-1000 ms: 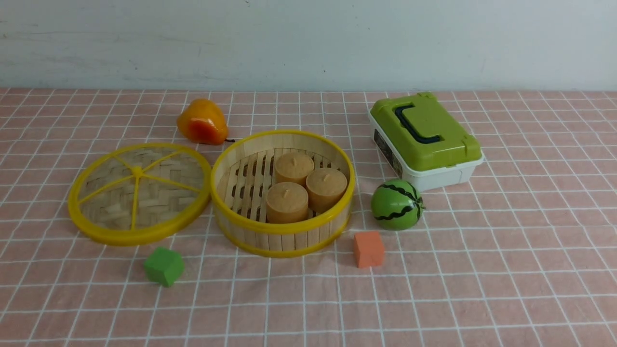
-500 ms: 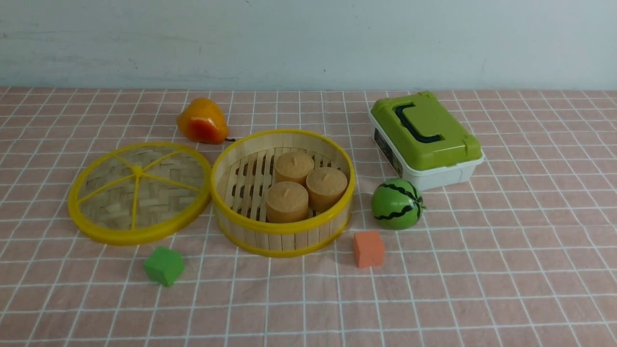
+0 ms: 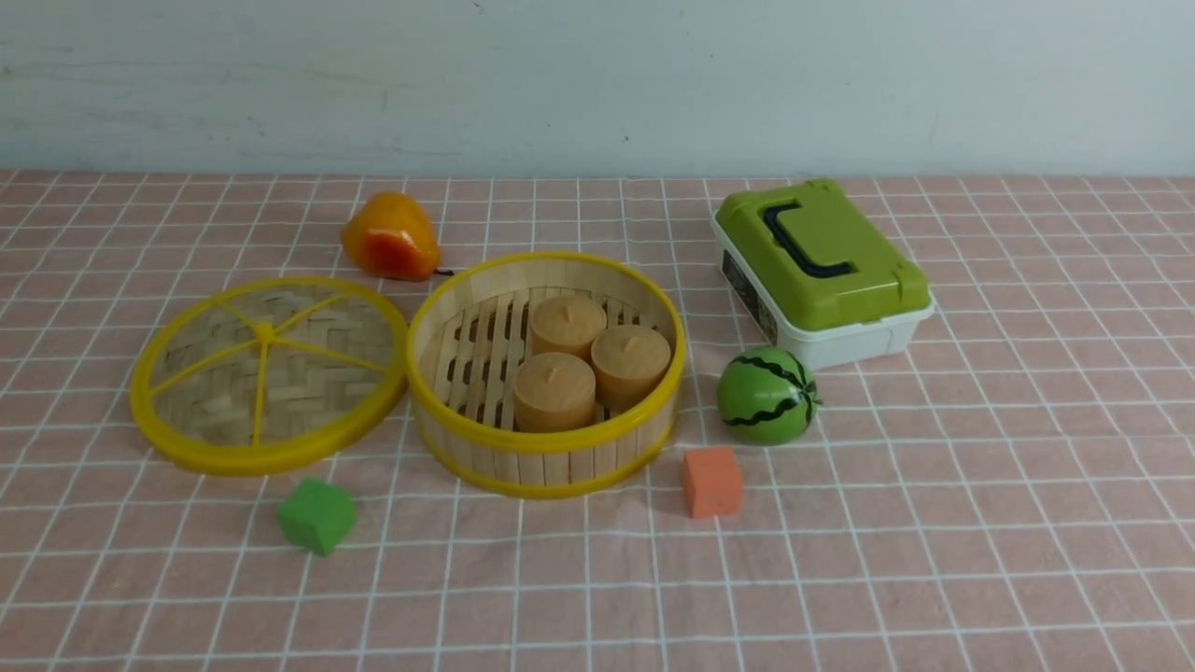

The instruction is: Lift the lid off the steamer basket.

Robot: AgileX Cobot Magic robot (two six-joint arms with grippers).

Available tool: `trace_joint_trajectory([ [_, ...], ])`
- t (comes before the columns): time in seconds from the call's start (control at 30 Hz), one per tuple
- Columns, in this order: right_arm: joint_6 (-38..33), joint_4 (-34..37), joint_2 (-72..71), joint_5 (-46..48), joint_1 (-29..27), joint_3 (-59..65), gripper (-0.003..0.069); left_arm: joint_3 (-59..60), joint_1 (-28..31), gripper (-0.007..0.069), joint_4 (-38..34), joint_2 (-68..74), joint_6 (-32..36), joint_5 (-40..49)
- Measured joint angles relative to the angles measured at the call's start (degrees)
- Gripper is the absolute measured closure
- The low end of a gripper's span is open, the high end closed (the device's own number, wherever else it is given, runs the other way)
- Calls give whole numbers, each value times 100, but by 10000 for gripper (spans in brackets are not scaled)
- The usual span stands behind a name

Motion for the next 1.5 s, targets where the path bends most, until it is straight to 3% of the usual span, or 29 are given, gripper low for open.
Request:
trace_joint_trajectory([
  [0.13,0,0,0,0,0,0,418,0,0,637,-193,0,567,-65],
  [0.27,0,0,0,0,0,0,418,11,0,637,-205,0,705,-69],
  [1.5,0,0,0,0,0,0,418,30,-217,637,-199,0,723,-69],
])
